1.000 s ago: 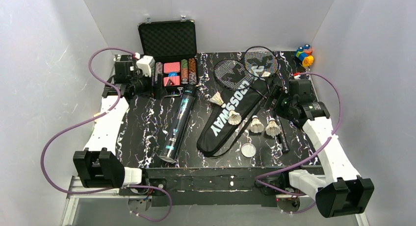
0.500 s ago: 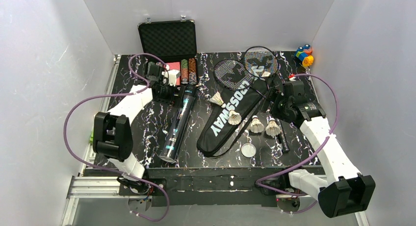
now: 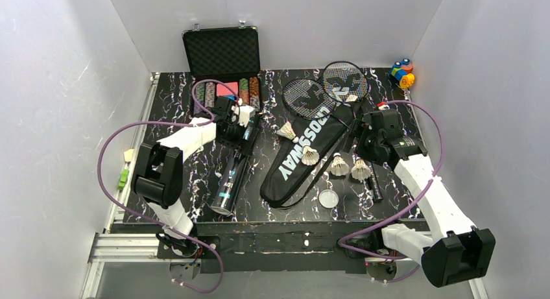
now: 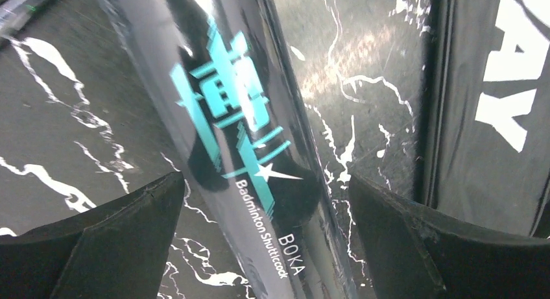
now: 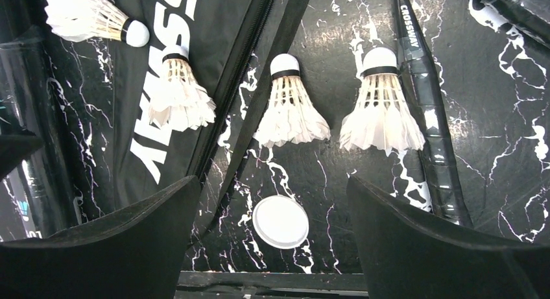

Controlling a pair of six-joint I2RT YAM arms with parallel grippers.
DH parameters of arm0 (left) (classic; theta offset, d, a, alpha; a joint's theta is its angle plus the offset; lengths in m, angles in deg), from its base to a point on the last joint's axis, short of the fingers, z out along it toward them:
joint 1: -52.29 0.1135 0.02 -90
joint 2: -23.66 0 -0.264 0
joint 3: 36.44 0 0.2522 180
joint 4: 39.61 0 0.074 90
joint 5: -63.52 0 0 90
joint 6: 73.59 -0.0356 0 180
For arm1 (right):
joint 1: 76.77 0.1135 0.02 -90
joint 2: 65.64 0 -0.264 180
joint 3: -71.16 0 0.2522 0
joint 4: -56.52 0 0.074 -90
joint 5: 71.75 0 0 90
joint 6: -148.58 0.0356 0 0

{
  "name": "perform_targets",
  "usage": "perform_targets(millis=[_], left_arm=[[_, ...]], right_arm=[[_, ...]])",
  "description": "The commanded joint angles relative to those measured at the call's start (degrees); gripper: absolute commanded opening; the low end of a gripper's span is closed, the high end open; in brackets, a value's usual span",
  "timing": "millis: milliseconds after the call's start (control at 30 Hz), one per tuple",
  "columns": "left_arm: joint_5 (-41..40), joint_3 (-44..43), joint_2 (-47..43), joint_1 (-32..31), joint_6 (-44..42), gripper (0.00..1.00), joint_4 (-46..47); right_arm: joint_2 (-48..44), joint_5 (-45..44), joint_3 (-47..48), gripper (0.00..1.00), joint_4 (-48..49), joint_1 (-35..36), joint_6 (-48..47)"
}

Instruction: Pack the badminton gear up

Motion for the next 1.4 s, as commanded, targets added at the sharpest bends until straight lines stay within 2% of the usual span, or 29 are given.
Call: perform_targets(millis=[0, 233, 333, 533, 733, 933, 1033, 1367], left_arm=[[-0.50, 4.07, -1.36, -0.55, -3.62, 0.99, 0.68], [-0.25, 10.48, -6.30, -0.55, -7.52, 0.99, 2.09], [0.66, 11.96, -8.34, -0.55, -9.52, 0.90, 1.77], [0.02, 12.22, -12.25, -0.69, -15.43, 0.60, -1.97], [-1.00, 13.50, -20.67, -0.65, -19.89, 0.56, -5.54], [-1.94, 13.15, -26.01, -0.64, -24.19, 0.56, -11.82], [-2.87, 14.35, -28.15, -0.69, -26.93, 0.60, -12.88], [-1.32, 17.90, -36.72, -0.64, -35.98, 0.62, -14.12]], right_arm=[[3.89, 0.18, 3.91, 0.92, 1.93, 1.36, 0.39], [19.44, -4.19, 20.29, 0.92, -2.48, 6.03, -0.42], [29.09, -6.02, 30.47, 0.90, -6.14, 8.63, -0.08], [46.75, -6.18, 51.65, 0.89, -11.82, 13.28, 0.57], [62.04, -5.99, 66.99, 0.89, -16.37, 16.54, 1.50], [69.05, -3.85, 72.06, 0.88, -15.95, 17.65, 2.93], [71.17, -3.56, 73.10, 0.85, -15.96, 17.96, 3.63], [71.15, -3.13, 70.31, 0.71, -13.25, 18.15, 4.55]])
